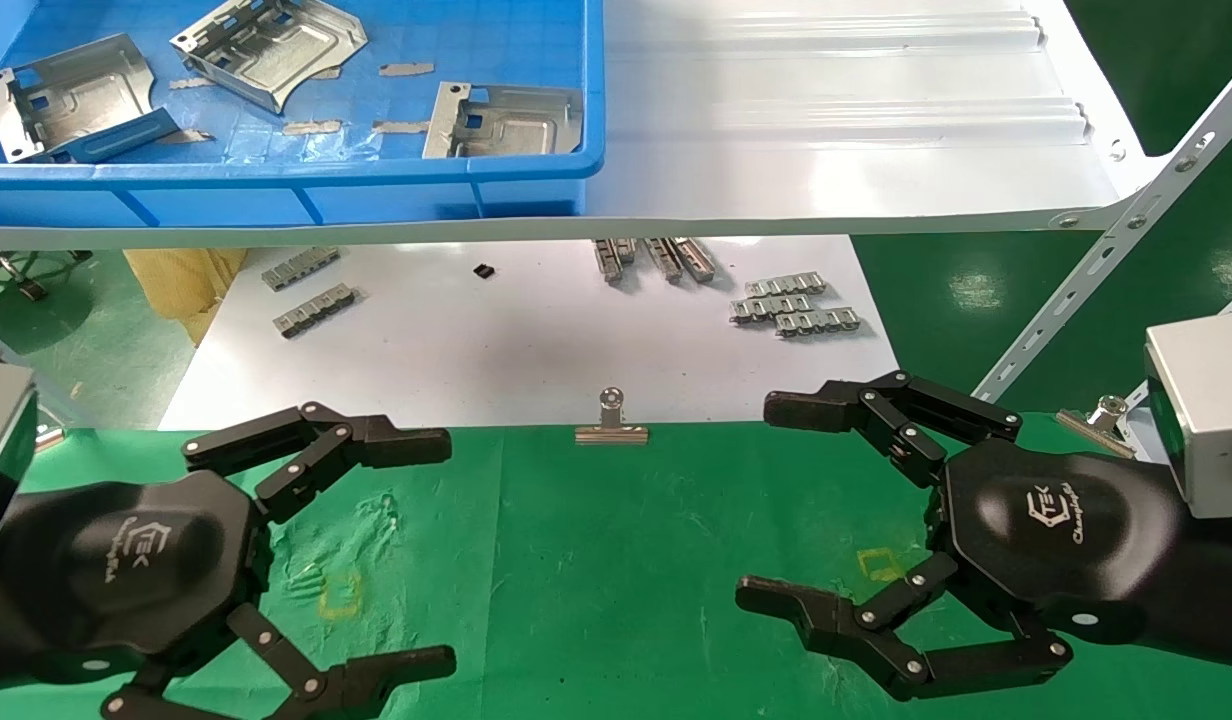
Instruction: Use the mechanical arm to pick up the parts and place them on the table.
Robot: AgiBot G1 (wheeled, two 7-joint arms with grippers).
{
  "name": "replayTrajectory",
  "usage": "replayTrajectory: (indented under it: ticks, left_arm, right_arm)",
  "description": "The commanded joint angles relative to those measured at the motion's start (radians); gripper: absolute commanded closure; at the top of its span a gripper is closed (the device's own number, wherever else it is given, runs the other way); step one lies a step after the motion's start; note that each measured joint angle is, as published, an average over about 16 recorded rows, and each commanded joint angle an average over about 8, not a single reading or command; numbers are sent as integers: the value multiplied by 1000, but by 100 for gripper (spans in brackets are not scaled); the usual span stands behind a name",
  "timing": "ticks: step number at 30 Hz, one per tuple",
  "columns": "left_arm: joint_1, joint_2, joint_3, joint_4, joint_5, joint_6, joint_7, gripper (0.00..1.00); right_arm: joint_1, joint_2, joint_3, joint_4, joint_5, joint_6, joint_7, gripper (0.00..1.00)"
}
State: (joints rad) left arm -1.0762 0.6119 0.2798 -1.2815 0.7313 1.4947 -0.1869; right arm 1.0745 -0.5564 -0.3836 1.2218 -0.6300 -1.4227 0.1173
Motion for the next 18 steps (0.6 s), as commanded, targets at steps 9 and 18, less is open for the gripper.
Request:
replayTrajectory:
  ticks: [9,18]
  left_arm:
    - [0,0,0,0,0,0,0,0]
    - [0,0,0,0,0,0,0,0]
  right_arm:
    - [0,0,0,0,0,0,0,0]
    - [0,0,0,0,0,0,0,0]
